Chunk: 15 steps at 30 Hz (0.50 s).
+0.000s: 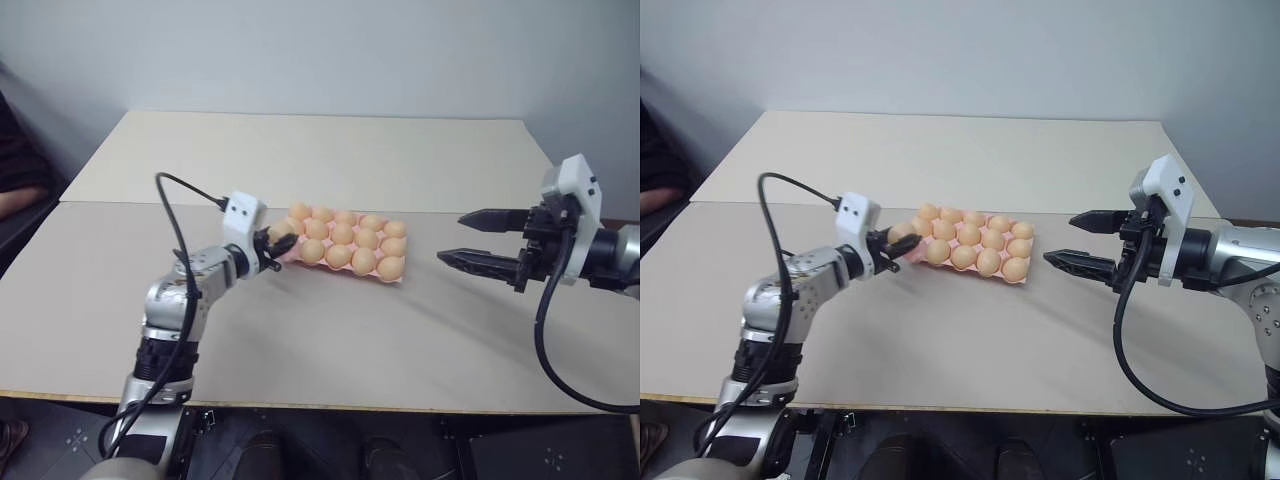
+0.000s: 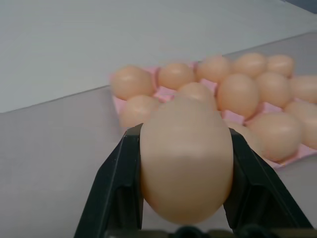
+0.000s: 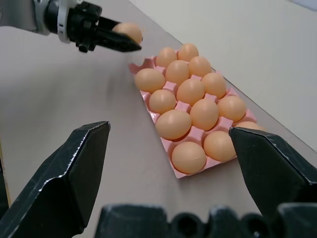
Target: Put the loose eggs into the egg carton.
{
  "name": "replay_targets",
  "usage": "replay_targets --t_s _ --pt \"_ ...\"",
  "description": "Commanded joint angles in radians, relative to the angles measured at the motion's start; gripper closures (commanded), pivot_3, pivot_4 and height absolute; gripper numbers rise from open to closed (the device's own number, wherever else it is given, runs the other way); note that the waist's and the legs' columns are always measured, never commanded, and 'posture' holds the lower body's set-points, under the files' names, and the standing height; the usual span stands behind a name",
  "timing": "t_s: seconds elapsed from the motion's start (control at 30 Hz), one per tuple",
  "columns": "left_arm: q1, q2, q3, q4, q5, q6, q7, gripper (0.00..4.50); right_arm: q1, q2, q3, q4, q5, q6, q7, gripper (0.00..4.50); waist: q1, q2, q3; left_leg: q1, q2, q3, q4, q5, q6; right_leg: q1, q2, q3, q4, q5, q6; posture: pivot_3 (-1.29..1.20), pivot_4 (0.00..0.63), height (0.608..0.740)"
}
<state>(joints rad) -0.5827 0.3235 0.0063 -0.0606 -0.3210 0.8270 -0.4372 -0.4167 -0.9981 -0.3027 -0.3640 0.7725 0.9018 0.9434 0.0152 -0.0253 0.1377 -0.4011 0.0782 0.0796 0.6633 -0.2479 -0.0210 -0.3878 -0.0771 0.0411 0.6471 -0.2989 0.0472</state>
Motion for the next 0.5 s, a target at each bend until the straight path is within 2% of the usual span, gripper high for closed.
replay_targets --t_s 0.03,0.23,0.5 --pt "-0.036 -0.03 -0.015 0.007 0.029 0.01 0.062 2.83 0.014 -0.004 -0.067 -0.034 0.032 -0.016 -0.005 0.0 0.0 0.0 0.0 -0.001 0.0 0.0 0.0 0.0 0.0 0.0 0.0 0.0 0.0 0.0 0.0 0.0 0.15 0.74" --pt "-0.07 -0.068 -0.02 0.05 0.062 0.004 0.124 2.83 0.036 -0.013 -0.083 -0.046 0.046 -0.013 -0.019 0.0 -0.001 0.0 0.0 -0.002 0.0 0.0 0.0 0.0 0.0 -0.001 0.0 0.0 0.001 0.0 0.0 0.0 0.15 0.74" --pt "-0.026 -0.075 -0.015 -0.014 0.071 0.022 0.167 2.83 0.031 -0.015 -0.069 -0.04 0.045 -0.017 -0.031 0.0 -0.001 0.0 0.0 -0.002 0.0 0.0 0.0 0.0 0.0 -0.001 0.0 0.0 0.0 0.0 0.0 0.0 0.15 0.74"
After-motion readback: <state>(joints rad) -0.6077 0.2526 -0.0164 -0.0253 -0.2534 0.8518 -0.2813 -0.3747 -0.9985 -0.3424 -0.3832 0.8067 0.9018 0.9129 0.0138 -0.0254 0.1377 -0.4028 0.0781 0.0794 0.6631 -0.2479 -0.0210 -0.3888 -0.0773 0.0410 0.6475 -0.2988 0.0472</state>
